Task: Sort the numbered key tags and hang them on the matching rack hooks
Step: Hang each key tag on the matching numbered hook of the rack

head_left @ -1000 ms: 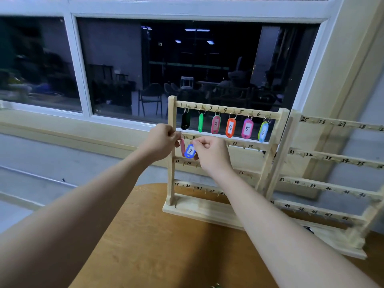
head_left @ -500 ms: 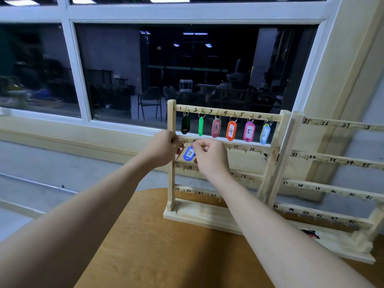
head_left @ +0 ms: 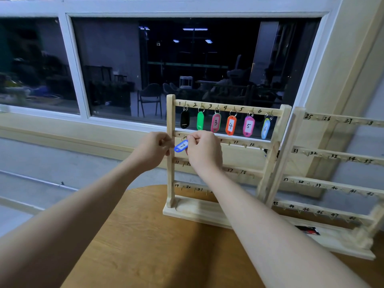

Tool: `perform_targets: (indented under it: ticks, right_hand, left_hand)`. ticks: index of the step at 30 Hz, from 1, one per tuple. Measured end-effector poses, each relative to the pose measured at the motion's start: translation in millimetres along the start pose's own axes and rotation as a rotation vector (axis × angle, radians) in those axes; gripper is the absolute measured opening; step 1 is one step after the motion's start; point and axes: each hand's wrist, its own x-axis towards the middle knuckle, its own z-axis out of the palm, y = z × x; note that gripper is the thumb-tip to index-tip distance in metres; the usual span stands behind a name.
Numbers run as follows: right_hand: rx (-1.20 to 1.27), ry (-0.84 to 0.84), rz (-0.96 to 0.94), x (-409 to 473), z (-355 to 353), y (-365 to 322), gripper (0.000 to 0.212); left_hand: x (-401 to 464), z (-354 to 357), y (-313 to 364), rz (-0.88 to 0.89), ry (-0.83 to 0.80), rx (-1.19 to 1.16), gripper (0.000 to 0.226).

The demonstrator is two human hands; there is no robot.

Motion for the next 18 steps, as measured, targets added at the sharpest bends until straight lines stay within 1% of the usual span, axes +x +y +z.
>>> perform_targets:
  ticks: [5, 10, 14, 18]
  right_hand:
    - [-0.062, 0.053, -0.026, -4.0, 2.6, -3.4, 0.027]
    - [-0.035, 0.098, 0.060, -5.7, 10.5, -7.0, 0.031]
    - [0.030, 0.162, 0.113, -7.0, 16.8, -12.2, 0.032]
    - [-0.009, 0.150, 0.168, -10.8, 19.7, -10.7, 0.032]
  left_hand:
    - [-12.0, -2.5, -0.8, 0.009, -0.025, 0.062, 0.020]
    - [-16.9, -2.3, 0.3, 0.016, -0.040, 0.079, 0.025]
    - [-23.5, -2.4, 4.1, 0.028, -0.042, 0.102, 0.022]
    - [-30.0, -6.5, 3.0, 0.045, -0.045, 0.150, 0.019]
